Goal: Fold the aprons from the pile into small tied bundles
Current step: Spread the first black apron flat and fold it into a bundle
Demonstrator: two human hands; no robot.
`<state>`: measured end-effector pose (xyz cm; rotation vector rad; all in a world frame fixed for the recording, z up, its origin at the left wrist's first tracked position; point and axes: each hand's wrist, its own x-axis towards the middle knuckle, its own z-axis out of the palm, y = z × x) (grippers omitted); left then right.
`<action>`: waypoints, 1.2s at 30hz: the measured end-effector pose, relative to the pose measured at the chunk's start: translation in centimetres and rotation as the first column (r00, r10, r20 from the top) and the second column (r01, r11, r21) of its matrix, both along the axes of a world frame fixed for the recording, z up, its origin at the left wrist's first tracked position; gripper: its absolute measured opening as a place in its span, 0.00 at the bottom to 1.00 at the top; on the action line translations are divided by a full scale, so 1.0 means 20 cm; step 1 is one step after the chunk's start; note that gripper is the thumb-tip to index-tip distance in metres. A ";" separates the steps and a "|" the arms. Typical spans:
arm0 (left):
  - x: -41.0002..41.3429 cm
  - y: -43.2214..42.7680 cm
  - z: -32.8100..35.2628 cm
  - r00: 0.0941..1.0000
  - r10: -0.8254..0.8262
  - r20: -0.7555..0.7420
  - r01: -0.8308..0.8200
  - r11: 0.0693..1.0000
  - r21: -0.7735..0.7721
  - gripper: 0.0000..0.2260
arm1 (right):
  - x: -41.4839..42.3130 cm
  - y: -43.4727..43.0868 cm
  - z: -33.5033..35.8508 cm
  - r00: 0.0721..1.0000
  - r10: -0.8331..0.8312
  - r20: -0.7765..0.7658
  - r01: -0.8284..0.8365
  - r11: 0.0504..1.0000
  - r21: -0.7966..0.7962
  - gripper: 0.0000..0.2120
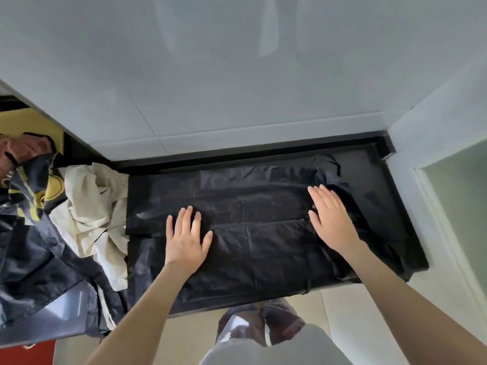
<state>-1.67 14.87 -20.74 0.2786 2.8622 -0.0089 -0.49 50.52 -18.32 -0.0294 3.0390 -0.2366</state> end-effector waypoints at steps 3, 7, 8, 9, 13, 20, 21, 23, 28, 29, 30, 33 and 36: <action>-0.03 0.19 0.06 0.999 0.008 -0.049 -0.008 1.000 0.013 0.27 | 0.04 0.11 0.06 0.952 -0.274 -0.137 0.268 0.961 -0.064 0.31; -0.07 0.54 0.12 0.972 -0.220 -0.083 0.231 0.957 0.173 0.25 | 0.15 0.24 0.06 0.762 -0.641 -0.096 0.639 0.767 -0.058 0.36; -0.07 0.63 0.12 0.952 -0.300 -0.056 0.305 0.929 0.209 0.27 | 0.19 0.27 0.05 0.716 -0.695 -0.074 0.693 0.719 -0.051 0.36; -0.07 0.71 0.12 0.930 -0.368 -0.025 0.363 0.902 0.233 0.28 | 0.23 0.31 0.04 0.668 -0.742 -0.049 0.741 0.670 -0.042 0.36; -0.04 0.81 0.04 0.890 -0.453 0.060 0.439 0.884 0.161 0.29 | 0.31 0.45 0.02 0.525 -0.848 0.072 0.849 0.528 0.026 0.25; 0.01 0.63 0.02 0.938 -0.343 0.039 0.338 0.936 0.096 0.30 | 0.27 0.47 0.03 0.779 -0.627 0.013 0.625 0.774 -0.102 0.05; 0.00 0.60 0.03 0.945 -0.327 0.026 0.324 0.942 0.084 0.30 | 0.24 0.46 0.04 0.789 -0.613 0.048 0.609 0.767 -0.202 0.05; -0.02 0.55 0.04 0.958 -0.286 0.006 0.285 0.956 0.070 0.29 | 0.16 0.43 0.08 0.803 -0.578 0.146 0.588 0.727 -0.355 0.07; -0.07 0.71 0.09 0.974 -0.225 -0.043 0.228 0.969 0.093 0.29 | -0.02 0.56 0.17 0.849 -0.521 0.088 0.513 0.774 -0.372 0.08; -0.07 0.77 0.09 0.966 -0.249 -0.065 0.255 0.961 0.108 0.30 | -0.05 0.60 0.19 0.833 -0.548 0.071 0.530 0.756 -0.384 0.09; -0.07 0.84 0.10 0.955 -0.285 -0.085 0.294 0.947 0.128 0.31 | -0.08 0.64 0.21 0.814 -0.578 0.051 0.549 0.739 -0.391 0.11; -0.05 1.04 0.10 0.885 -0.457 -0.088 0.466 0.871 0.159 0.33 | -0.10 0.73 0.23 0.809 -0.587 -0.024 0.566 0.790 -0.234 0.22; -0.01 1.22 0.11 0.854 -0.520 -0.018 0.514 0.839 0.179 0.36 | 0.02 0.74 0.22 0.834 -0.551 -0.028 0.544 0.830 -0.124 0.22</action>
